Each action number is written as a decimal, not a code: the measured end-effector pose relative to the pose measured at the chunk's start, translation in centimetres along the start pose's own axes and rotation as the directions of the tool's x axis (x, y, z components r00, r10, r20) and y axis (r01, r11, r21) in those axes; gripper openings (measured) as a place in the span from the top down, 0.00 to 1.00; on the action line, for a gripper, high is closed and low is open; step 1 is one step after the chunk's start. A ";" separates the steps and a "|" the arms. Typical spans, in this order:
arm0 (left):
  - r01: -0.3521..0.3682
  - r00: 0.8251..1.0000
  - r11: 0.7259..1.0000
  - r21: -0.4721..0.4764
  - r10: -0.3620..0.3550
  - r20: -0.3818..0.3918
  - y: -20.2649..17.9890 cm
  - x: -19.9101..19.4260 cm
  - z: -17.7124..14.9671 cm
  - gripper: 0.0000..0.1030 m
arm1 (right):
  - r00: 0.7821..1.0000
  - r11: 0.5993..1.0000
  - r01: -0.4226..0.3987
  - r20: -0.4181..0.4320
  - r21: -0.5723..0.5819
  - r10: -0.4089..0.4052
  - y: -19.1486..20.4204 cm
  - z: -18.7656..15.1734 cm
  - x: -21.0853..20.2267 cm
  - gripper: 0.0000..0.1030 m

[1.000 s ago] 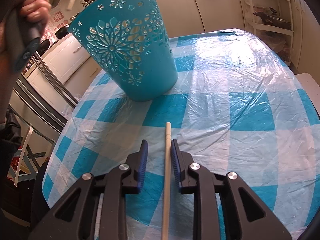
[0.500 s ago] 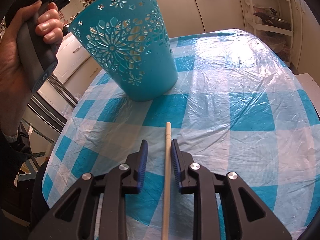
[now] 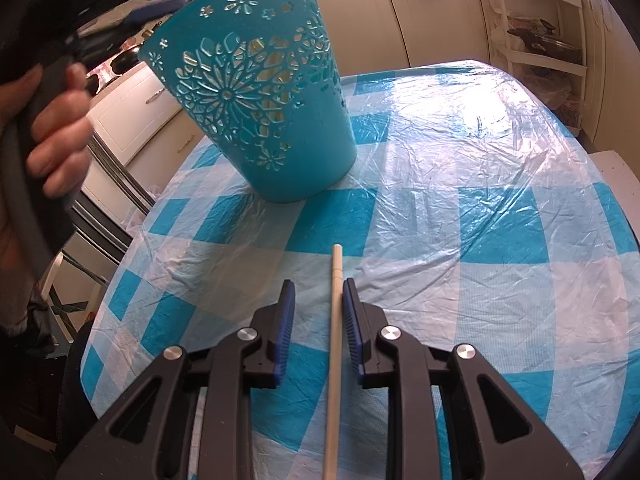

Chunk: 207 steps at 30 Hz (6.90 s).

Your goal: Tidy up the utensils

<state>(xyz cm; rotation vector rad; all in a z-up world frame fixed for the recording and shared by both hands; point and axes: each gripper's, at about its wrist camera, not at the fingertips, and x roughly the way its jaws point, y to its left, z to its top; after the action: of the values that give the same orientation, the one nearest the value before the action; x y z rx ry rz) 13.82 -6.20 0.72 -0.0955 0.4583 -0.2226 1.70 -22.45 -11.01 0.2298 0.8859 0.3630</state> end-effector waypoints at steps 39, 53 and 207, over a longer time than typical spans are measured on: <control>-0.133 0.953 0.985 -0.115 0.095 -0.287 9.3 -5.4 -13.0 0.15 | 0.890 0.977 -0.213 0.409 -0.014 0.200 4.6 11.4 -12.0 0.94; -0.107 0.958 0.976 -0.192 0.049 -0.284 9.1 -4.6 -14.9 0.14 | 0.782 0.995 -0.074 0.623 0.070 0.014 6.5 20.2 -6.3 0.94; -0.209 0.971 0.976 -0.062 0.214 0.105 -0.9 -47.2 -3.4 0.07 | 0.753 0.977 0.210 0.642 -0.029 -0.143 23.7 -10.1 -37.7 0.07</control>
<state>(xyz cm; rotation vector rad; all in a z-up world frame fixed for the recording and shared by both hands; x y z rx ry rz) -29.07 3.82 17.96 -0.1074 0.3597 0.0045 -33.07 -15.45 17.74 0.1568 0.2034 0.1272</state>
